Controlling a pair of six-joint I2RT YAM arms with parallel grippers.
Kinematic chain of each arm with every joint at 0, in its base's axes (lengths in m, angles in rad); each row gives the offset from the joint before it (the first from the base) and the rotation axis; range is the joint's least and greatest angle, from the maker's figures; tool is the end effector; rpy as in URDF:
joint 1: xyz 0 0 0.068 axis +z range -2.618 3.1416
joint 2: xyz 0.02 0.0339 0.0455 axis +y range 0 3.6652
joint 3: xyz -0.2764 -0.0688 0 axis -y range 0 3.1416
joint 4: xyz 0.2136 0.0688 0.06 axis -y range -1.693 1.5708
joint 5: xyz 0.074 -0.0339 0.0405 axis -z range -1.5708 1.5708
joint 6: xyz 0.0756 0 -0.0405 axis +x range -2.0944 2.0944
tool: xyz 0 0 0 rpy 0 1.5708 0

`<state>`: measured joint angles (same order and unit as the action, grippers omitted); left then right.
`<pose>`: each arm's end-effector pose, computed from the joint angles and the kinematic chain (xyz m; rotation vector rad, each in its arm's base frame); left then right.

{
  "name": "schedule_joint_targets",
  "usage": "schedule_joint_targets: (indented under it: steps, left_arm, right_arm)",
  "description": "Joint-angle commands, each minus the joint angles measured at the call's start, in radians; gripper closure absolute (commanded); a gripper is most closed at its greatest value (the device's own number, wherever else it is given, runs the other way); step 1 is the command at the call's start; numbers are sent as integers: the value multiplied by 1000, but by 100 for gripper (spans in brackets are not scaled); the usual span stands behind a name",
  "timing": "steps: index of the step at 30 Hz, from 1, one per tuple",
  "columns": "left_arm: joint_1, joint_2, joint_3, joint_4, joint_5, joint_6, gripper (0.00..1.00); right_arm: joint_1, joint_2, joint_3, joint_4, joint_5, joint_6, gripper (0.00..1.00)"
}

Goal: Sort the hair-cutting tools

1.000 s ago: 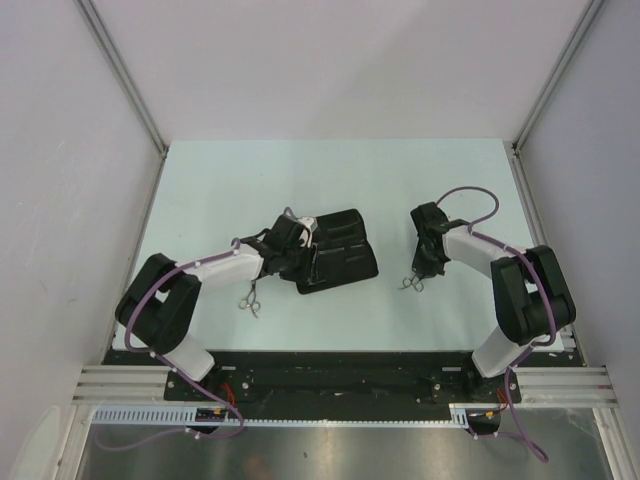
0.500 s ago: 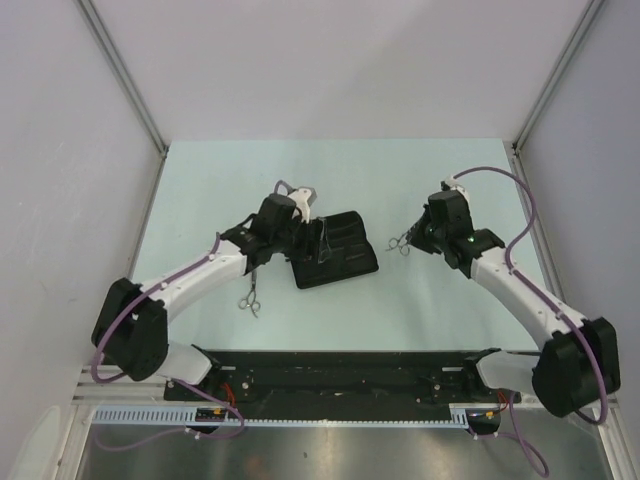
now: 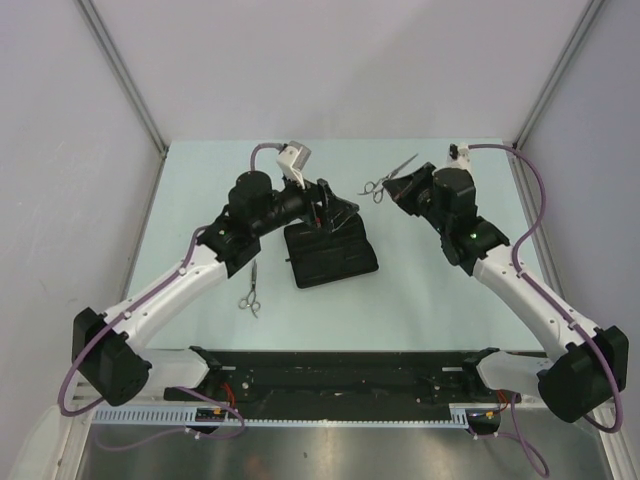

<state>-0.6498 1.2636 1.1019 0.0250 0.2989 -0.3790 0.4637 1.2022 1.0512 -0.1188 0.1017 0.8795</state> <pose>0.2268 -0.2003 0.3819 0.4756 1.7461 -1.0049 0.2578 0.1203 0.3588 0.4698 1.8664 0.8340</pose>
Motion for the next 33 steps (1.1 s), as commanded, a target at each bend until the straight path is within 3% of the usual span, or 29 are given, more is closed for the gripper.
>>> schedule_joint_targets:
  steps: [1, 10, 14, 22, 27, 32, 33]
  left_arm:
    - [-36, 6, 6, 193, 14, -58, 0]
    - [-62, 108, 119, 213, -81, -1, 0]
    - [-62, 134, 142, 220, -110, -12, 6]
    - [-67, 194, 184, 224, -80, -11, 37]
    - [-96, 206, 184, 216, -131, 23, 60]
    - [-103, 204, 184, 205, -165, 34, 71]
    - [-103, 206, 184, 204, -172, 32, 81]
  right_arm:
    - [15, -13, 66, 157, 21, 84, 100]
    - [19, 8, 165, 99, -79, 161, 100]
    - [30, 13, 174, 96, -83, 159, 100]
    - [47, -7, 174, 54, -68, 139, 100]
    - [53, -10, 174, 59, -71, 139, 100]
    - [56, -12, 173, 50, -63, 124, 100]
    - [58, -9, 174, 48, -65, 125, 100]
